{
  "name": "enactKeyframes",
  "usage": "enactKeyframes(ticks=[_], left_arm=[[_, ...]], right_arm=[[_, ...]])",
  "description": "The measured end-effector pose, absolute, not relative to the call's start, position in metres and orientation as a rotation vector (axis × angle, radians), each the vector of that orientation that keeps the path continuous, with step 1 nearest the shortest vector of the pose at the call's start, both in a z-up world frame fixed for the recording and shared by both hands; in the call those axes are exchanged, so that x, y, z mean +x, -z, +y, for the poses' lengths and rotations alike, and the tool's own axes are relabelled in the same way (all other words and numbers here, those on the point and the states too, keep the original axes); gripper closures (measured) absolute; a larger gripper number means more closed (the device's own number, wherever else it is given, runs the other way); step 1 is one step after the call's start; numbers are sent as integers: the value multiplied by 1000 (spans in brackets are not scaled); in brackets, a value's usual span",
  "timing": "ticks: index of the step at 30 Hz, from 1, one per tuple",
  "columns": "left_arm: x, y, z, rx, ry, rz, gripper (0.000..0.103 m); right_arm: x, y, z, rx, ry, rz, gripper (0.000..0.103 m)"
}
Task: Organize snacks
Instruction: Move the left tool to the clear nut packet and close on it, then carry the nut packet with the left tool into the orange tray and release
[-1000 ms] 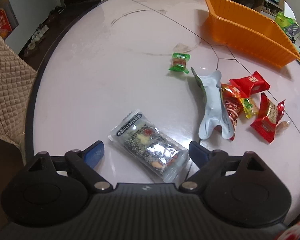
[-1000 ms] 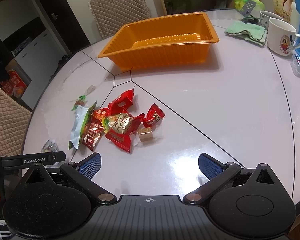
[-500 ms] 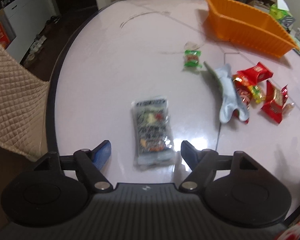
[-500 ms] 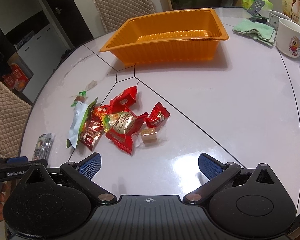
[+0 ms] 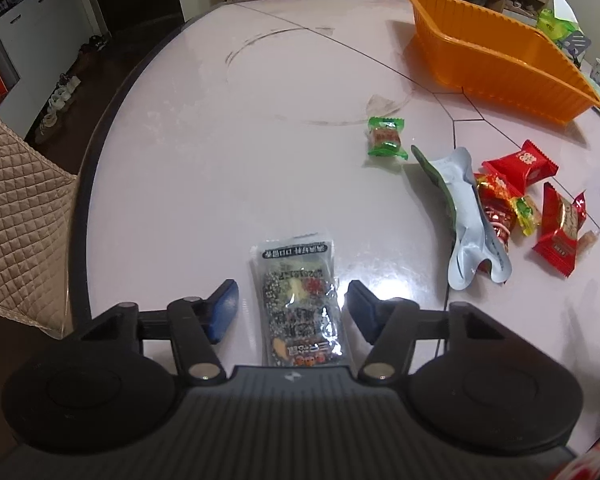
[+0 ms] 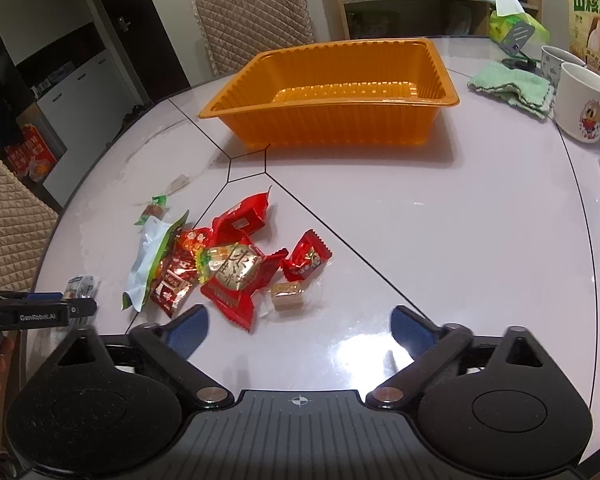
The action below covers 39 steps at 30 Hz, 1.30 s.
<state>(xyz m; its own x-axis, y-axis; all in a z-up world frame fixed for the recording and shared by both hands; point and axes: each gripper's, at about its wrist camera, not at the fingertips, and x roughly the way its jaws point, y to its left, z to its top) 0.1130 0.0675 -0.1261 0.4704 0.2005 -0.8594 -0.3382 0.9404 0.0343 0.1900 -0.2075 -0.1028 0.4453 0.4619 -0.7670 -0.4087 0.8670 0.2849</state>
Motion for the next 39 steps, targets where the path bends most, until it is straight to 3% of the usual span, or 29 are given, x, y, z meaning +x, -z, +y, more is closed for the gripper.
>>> enactKeyframes(ticks=[2,4,9,15,24,30,39], left_arm=[[114,125,67,-147,-310,1021,63],[115,124,65,-129,-304,1018,66],[114,122,62,-124,-305,1015,68],[109,112,63,-136,-318,998,68],[103,102,58,-135,-331,983,68],[98,98,52,-131,-335,981,68],[95,94,43,-125,-344,978,68]], right_arm=[[192,104,-207,54,-540,967,12],[194,106,-205,43,-543,958,14],[197,112,-197,3,-560,947,29],[198,120,-188,-16,-562,944,36],[200,129,-179,-23,-541,934,56],[196,132,-173,-66,-557,887,63],[200,137,-168,-144,-590,869,64]])
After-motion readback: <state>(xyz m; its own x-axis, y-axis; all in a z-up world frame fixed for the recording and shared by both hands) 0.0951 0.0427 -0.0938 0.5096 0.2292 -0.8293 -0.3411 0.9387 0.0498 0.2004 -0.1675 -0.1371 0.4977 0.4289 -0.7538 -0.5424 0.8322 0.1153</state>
